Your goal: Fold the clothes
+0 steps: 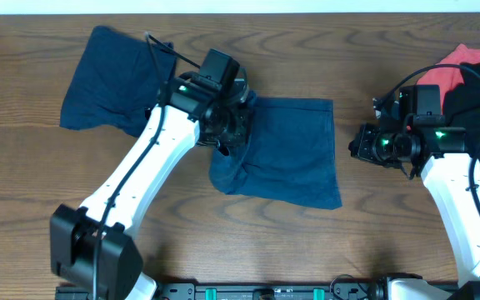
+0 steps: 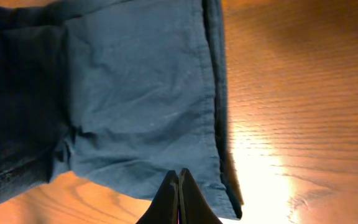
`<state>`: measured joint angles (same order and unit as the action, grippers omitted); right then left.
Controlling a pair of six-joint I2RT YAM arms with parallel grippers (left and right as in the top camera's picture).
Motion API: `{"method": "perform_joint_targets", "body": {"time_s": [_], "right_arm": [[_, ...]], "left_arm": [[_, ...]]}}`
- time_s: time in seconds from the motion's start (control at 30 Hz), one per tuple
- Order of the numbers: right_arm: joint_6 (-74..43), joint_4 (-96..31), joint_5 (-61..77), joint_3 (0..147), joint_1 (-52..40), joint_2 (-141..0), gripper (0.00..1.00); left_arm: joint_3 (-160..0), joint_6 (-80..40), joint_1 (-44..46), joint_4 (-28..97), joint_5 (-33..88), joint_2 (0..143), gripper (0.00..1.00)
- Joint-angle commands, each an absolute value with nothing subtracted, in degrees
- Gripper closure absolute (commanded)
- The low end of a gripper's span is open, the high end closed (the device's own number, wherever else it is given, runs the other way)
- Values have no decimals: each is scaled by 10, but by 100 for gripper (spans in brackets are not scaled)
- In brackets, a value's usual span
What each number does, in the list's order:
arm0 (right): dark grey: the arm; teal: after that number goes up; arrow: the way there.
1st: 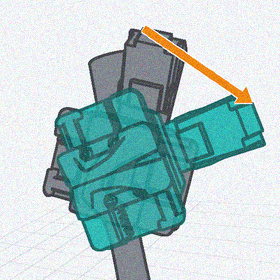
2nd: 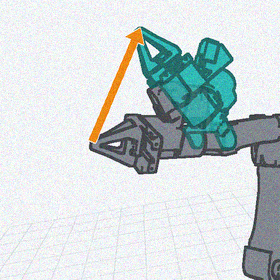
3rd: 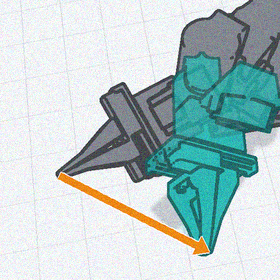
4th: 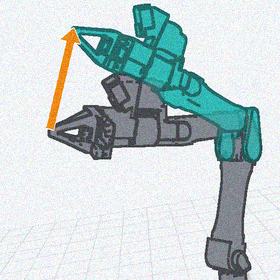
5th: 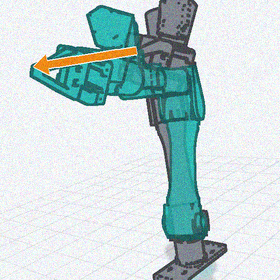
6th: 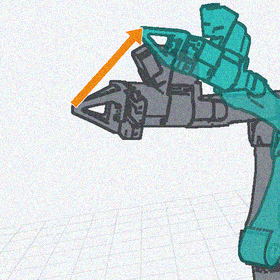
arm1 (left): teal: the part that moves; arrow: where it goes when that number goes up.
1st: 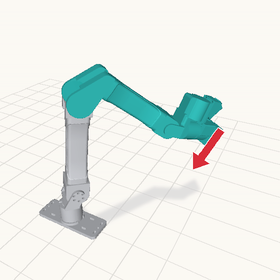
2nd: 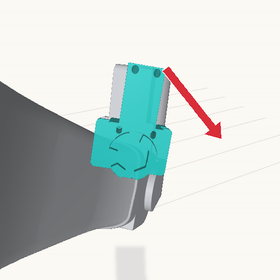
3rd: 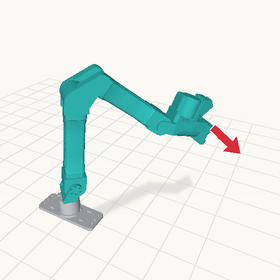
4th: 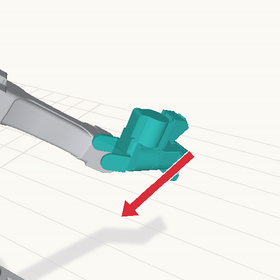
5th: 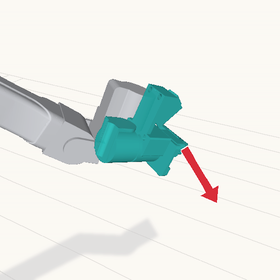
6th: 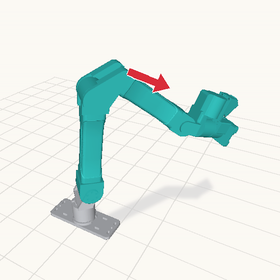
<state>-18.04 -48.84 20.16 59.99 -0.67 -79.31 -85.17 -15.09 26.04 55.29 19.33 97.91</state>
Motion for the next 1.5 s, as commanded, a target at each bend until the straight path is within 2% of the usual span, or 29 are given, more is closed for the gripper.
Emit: {"method": "perform_joint_targets", "body": {"time_s": [0.0, 0.33, 0.67, 1.03, 1.23, 1.47], "right_arm": [[-189, -491, 161, 580, -15, -809, 99], [-189, -359, 191, 482, -62, -912, 99], [-197, -341, 189, 458, -68, -996, 99], [-223, -341, 159, 456, -68, -1039, 99], [-223, -342, 159, 456, -68, -1039, 99], [-223, -345, 159, 456, -68, -1039, 99]], "left_arm": [[-853, -175, 256, 556, 187, 985, 94], [-858, -166, 240, 558, 188, 947, 94], [-875, -169, 249, 534, 241, 913, 94], [-875, -209, 332, 447, 240, 936, 94], [-875, -222, 391, 400, 160, 984, 94], [-875, -221, 422, 335, 136, 1060, 93]]}}
